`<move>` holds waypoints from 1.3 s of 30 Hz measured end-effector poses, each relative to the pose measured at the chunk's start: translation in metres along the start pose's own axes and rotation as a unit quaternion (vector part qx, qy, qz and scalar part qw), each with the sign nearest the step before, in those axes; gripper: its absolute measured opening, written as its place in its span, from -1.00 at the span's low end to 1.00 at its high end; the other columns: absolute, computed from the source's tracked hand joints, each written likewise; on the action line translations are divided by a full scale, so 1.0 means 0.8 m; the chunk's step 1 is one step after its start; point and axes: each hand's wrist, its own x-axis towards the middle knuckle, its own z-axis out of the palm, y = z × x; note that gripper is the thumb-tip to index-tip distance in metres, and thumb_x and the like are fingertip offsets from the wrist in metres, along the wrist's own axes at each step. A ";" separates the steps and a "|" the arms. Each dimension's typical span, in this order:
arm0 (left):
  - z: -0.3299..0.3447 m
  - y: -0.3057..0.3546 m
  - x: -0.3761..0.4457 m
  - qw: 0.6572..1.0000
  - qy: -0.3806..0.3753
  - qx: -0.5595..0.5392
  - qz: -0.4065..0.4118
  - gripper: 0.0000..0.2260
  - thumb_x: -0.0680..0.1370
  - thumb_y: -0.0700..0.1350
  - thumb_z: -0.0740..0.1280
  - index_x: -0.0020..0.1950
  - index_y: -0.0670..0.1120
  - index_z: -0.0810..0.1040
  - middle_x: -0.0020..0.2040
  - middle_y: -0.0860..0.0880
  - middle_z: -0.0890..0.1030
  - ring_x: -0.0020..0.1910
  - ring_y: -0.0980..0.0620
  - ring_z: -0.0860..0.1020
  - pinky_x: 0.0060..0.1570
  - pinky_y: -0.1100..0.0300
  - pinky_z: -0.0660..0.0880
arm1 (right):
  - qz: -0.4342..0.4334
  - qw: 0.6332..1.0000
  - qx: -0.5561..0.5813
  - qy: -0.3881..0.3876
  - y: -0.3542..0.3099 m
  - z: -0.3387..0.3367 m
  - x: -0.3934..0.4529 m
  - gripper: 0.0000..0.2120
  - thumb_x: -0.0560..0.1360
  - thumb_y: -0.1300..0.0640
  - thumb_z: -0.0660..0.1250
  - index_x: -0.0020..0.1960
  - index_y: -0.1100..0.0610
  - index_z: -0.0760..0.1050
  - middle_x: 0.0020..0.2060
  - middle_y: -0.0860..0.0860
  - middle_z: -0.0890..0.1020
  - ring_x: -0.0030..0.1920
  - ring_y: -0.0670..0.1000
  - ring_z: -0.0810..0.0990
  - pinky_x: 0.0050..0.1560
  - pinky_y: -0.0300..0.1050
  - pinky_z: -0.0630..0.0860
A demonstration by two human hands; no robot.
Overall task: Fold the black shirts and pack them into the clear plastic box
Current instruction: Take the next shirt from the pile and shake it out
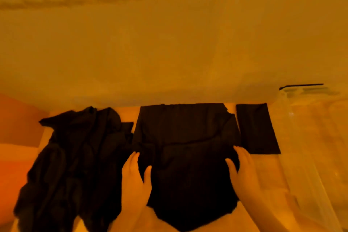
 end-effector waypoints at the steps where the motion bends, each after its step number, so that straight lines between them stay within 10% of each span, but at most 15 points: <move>1: 0.006 -0.007 -0.020 1.000 0.006 0.010 -0.017 -0.49 0.50 -0.14 0.36 0.41 -0.21 0.31 0.36 -0.22 0.38 0.36 -0.17 0.32 0.36 -0.01 0.22 | 0.017 0.999 -0.027 -0.011 0.018 0.004 -0.014 -0.49 0.49 0.15 0.35 0.39 0.22 0.32 0.35 0.19 0.38 0.38 0.19 0.32 0.34 0.04 0.27; 4: 0.020 -0.027 -0.060 0.997 0.024 0.022 -0.068 -0.40 0.44 -0.15 0.44 0.40 -0.27 0.31 0.31 -0.29 0.41 0.30 -0.30 0.36 0.29 -0.13 0.27 | 0.053 0.997 -0.050 0.007 0.058 0.009 -0.039 -0.41 0.44 0.10 0.41 0.38 0.26 0.32 0.28 0.23 0.43 0.30 0.24 0.37 0.25 0.15 0.36; 9: 0.021 -0.025 -0.092 0.973 -0.001 -0.140 -0.183 -0.69 0.52 -0.11 0.35 0.19 -0.26 0.51 0.09 -0.23 0.58 0.13 -0.23 0.51 0.09 -0.03 0.43 | 0.066 0.991 0.113 -0.040 0.062 -0.012 -0.065 -0.89 0.50 0.17 0.34 -0.12 0.22 0.52 -0.23 0.13 0.60 -0.10 0.19 0.58 -0.26 -0.06 0.45; 16: -0.014 0.008 -0.106 0.747 -0.015 -0.617 -0.247 -0.84 0.61 -0.14 0.16 0.09 -0.01 0.52 0.09 -0.01 0.58 0.07 -0.03 0.54 0.15 -0.06 0.46 | 0.147 0.867 0.465 -0.105 0.068 -0.062 -0.076 -0.82 0.54 0.09 0.23 -0.10 0.18 0.53 -0.12 0.08 0.63 -0.02 0.07 0.61 -0.06 -0.10 0.56; 20: -0.012 0.002 -0.126 0.704 -0.018 -0.667 -0.243 -0.72 0.61 -0.09 0.15 0.02 0.05 0.67 0.07 0.03 0.64 0.01 0.03 0.61 -0.11 0.12 0.62 | 0.201 0.778 0.571 -0.167 0.080 -0.067 -0.088 -0.74 0.52 0.08 0.22 0.10 0.23 0.50 0.05 0.10 0.63 0.07 0.03 0.61 -0.06 -0.20 0.61; 26: -0.018 0.008 -0.149 0.770 -0.050 -0.602 -0.207 -0.79 0.62 -0.24 0.12 0.08 -0.04 0.51 0.09 0.04 0.57 0.11 0.03 0.52 0.15 0.05 0.47 | 0.232 0.778 0.540 -0.221 0.087 -0.088 -0.087 -0.86 0.43 0.19 0.36 -0.02 0.18 0.52 -0.15 0.05 0.65 -0.21 -0.04 0.63 -0.45 -0.32 0.49; 30: -0.030 -0.025 -0.170 0.876 -0.035 -0.441 -0.191 -0.80 0.56 -0.35 0.22 0.04 -0.12 0.56 0.15 -0.04 0.55 0.19 -0.10 0.49 0.14 -0.04 0.43 | 0.274 0.808 0.473 -0.217 0.106 -0.102 -0.081 -0.53 0.32 0.24 0.47 0.21 0.27 0.48 -0.04 0.09 0.57 -0.19 -0.03 0.55 -0.43 -0.30 0.51; 34: -0.035 -0.045 -0.192 0.897 -0.006 -0.378 -0.228 -0.78 0.52 -0.35 0.30 0.13 -0.14 0.52 0.21 -0.18 0.50 0.18 -0.17 0.48 0.19 -0.13 0.43 | 0.210 0.798 0.507 -0.248 0.123 -0.114 -0.086 -0.09 -0.04 0.17 0.67 0.27 0.18 0.44 0.10 0.10 0.59 -0.06 0.00 0.67 -0.22 -0.24 0.58; 39: -0.031 -0.057 -0.213 0.851 -0.030 -0.383 -0.357 -0.65 0.49 -0.39 0.32 0.27 -0.36 0.42 0.20 -0.31 0.48 0.18 -0.28 0.48 0.09 -0.05 0.42 | 0.173 0.903 0.328 -0.217 0.146 -0.100 -0.104 -0.67 0.43 0.40 0.35 0.19 0.28 0.52 0.07 0.16 0.62 0.04 0.10 0.60 -0.09 -0.14 0.54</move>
